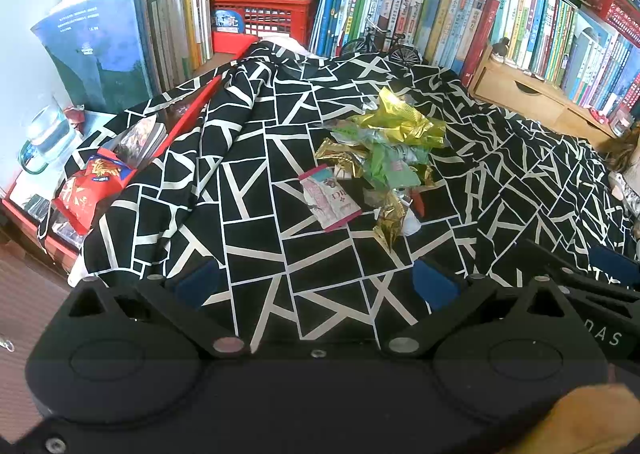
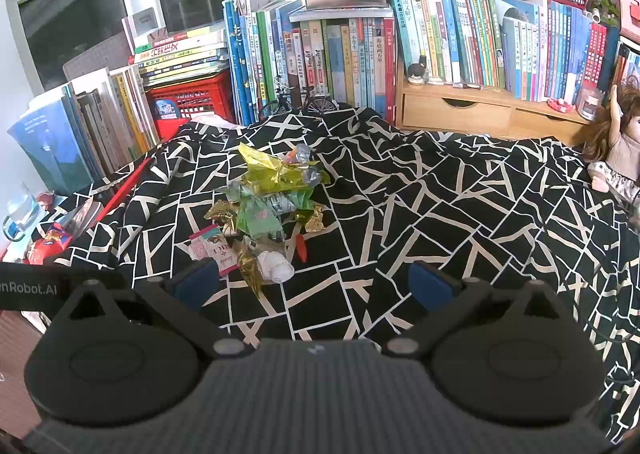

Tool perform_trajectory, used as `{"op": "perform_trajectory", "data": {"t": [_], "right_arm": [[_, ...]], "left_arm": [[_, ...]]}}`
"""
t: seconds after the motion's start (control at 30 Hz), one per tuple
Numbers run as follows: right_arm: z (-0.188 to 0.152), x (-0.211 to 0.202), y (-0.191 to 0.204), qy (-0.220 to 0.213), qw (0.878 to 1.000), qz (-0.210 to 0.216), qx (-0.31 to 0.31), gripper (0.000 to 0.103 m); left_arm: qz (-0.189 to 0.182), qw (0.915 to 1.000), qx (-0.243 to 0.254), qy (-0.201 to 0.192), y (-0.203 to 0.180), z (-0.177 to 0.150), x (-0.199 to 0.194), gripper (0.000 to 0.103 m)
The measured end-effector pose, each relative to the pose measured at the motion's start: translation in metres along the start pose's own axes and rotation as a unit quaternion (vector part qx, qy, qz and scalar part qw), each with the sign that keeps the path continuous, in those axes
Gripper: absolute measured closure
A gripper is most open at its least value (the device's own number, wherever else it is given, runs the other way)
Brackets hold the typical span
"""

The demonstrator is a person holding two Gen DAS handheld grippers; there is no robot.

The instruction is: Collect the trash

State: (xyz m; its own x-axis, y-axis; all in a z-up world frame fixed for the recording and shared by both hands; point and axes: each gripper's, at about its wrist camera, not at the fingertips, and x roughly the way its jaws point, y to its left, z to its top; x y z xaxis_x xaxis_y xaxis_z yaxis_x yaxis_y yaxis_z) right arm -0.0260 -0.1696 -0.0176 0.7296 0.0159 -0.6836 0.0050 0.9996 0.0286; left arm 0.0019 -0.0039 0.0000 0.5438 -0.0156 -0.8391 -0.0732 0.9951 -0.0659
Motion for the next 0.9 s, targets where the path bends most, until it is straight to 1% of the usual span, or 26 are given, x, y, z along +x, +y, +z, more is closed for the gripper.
{"op": "perform_trajectory", "data": {"t": [0.9], "right_arm": [[-0.0013,-0.0003,-0.0049,-0.003,1.0,-0.008,0.007,0.0]], "left_arm": [[0.0,1.0,0.0,0.0,0.0004,0.0007,0.0,0.0]]}}
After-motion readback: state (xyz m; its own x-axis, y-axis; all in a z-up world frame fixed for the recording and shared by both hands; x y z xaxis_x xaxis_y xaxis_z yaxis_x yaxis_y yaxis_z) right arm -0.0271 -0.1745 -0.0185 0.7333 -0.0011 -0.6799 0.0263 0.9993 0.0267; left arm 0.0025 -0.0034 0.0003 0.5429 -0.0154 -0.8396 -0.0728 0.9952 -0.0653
